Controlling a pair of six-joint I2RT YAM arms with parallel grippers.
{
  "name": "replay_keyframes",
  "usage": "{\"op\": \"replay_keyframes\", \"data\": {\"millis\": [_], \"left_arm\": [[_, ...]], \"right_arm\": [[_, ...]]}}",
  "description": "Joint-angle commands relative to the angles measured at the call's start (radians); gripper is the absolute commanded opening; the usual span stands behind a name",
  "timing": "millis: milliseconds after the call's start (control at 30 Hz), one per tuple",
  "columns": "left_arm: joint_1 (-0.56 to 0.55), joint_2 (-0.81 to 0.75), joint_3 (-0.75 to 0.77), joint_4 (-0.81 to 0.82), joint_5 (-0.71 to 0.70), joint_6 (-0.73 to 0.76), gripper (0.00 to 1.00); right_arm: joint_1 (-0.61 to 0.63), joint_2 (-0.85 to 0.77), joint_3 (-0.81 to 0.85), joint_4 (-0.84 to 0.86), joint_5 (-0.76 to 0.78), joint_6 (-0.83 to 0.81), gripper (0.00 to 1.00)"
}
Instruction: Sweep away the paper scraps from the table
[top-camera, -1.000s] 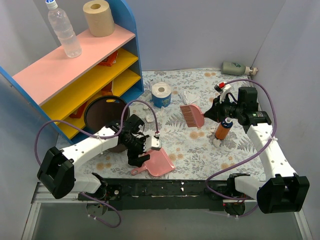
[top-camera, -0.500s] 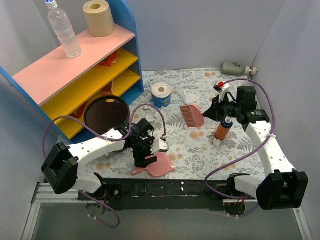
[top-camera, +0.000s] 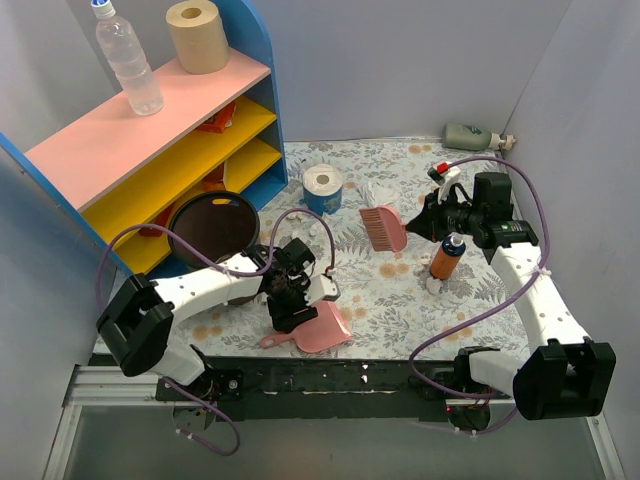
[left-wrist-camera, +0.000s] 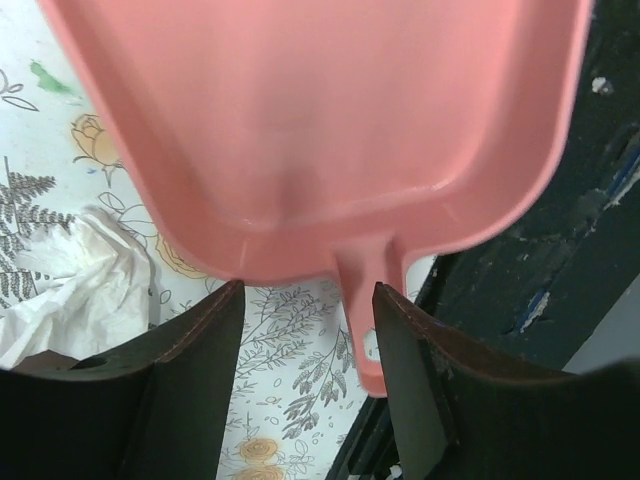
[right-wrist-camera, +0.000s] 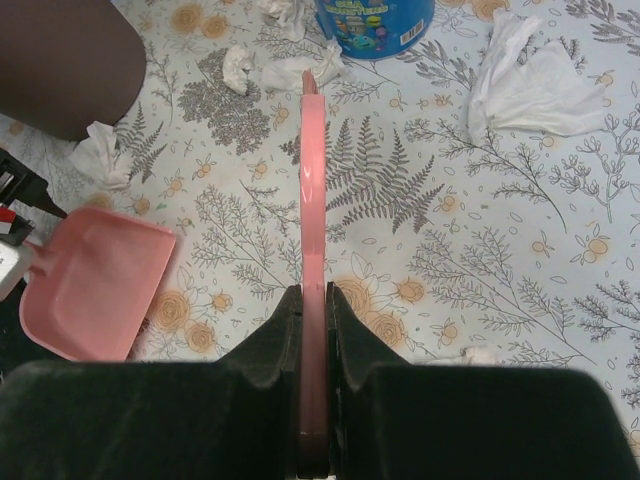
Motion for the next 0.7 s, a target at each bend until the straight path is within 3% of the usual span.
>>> {"op": "replay_keyframes", "data": {"millis": [0,200,467,667], "left_arm": [[-0.004,0.027,0.056,0.004,-0.045,-0.054,0.52],[-0.004,0.032,0.059,-0.003,-0.041,-0.079,0.47],[-0.004,0.03,0.113,0.04,-0.07,-0.111,0.49],[-0.002,0.075,0.196,0.056,-0.067,-0.045,0.45]], "right_arm": [[-0.001,-0.011,-0.006,0.055,0.006,0.005,0.01],[-0.001,-0.011,-0.01,0.055,0.017,0.001,0.01],[-0.001,-0.016,-0.02,0.052,0.02,-0.002,0.01],[-0.001,-0.009,-0.016,0.054,0.025,-0.004,0.01]]}}
